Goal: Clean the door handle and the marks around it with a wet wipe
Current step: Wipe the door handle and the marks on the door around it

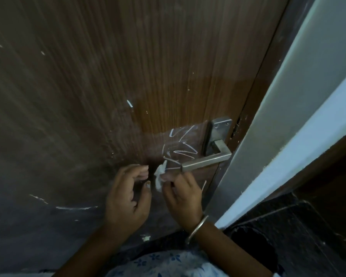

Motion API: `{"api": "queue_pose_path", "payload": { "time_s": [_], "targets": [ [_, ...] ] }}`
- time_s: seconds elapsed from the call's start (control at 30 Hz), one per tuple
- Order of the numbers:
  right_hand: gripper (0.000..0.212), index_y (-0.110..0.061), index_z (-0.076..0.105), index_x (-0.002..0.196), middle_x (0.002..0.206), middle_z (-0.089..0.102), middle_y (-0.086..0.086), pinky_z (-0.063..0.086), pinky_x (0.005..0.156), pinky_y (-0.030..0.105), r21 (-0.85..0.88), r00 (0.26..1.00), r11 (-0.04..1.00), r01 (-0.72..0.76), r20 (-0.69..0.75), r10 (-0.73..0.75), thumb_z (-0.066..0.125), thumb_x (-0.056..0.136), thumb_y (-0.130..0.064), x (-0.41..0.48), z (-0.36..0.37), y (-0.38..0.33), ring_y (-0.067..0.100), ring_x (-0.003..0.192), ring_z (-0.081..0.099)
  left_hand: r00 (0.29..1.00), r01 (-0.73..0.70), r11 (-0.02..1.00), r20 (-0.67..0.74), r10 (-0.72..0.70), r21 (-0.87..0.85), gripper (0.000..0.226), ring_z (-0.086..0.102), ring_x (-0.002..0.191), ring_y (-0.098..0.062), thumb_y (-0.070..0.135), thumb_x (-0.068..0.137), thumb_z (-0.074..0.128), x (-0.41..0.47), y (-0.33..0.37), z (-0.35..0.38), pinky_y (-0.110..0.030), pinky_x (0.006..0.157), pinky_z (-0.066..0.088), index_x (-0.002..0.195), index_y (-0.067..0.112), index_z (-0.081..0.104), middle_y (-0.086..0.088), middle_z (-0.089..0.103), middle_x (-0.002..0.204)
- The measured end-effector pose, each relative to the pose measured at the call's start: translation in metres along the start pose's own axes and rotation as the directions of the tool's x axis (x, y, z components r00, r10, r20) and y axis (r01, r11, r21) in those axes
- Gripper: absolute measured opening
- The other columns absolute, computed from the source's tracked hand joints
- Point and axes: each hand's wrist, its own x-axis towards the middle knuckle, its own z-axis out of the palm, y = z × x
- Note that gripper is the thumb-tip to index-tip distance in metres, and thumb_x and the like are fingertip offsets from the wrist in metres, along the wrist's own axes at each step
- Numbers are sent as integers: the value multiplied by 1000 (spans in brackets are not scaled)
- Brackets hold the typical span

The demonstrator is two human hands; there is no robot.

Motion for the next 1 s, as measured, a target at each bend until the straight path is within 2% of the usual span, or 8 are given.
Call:
{"api": "queue_pose_path", "payload": {
  "time_s": [0.13,0.2,0.27,0.37,0.5,0.67,0.87,1.0],
  "targets": [
    [13,-53,62,90,87,65,-26,53,77,21,-74,969,997,27,245,-8,49,89,-57,11,0,-37,-2,84,62,996,0,1000,-89,1,8,23,55,94,3,17,84,49,6,7,-12,-13,81,46,106,17,56,7,53,98],
    [12,-57,60,98,96,64,-31,54,81,23,-110,975,991,76,216,-51,51,90,-53,22,0,-47,-3,93,62,986,3,1000,-165,-1,9,20,55,95,1,18,86,50,12,11,-19,-14,82,45,105,20,55,11,52,97],
    [23,-38,64,114,114,64,-19,52,88,27,-84,987,990,109,127,-98,58,93,-31,39,-2,-55,4,103,61,979,-30,1000,-202,29,-3,20,55,98,3,16,87,50,18,14,-22,-13,84,44,105,22,54,12,51,98],
    [24,1,67,109,113,66,18,55,75,35,-345,907,839,421,166,-386,64,86,-6,54,-1,-56,28,92,67,980,-48,999,-194,42,-26,21,54,100,3,14,87,50,23,14,-23,-14,86,44,107,19,54,11,53,97],
    [20,0,70,104,104,70,15,56,70,35,-457,902,778,432,233,-365,57,89,-5,66,-13,-52,28,84,68,980,-53,995,-194,37,-79,19,58,93,-5,11,86,51,28,10,-23,-17,82,47,104,15,56,2,55,97],
    [12,-1,73,93,84,70,13,47,72,26,-517,973,850,102,-127,-194,63,85,-3,81,-44,-33,25,74,65,985,-83,984,-162,56,-159,19,62,86,-17,10,85,52,34,8,-24,-31,75,54,104,11,56,-7,57,93],
    [19,0,70,104,101,70,15,51,83,33,-382,919,836,394,140,-369,64,87,-6,72,-6,-54,25,91,64,986,-112,988,-136,97,-107,22,54,97,2,9,84,50,42,10,-18,-16,83,45,105,13,56,9,51,99],
    [16,-4,72,97,94,71,10,47,78,31,-472,943,830,297,5,-334,59,90,-10,83,-31,-42,18,88,58,988,-91,985,-137,72,-144,20,58,88,-7,9,85,47,42,9,-18,-19,79,48,102,14,56,12,51,95]
  ]
}}
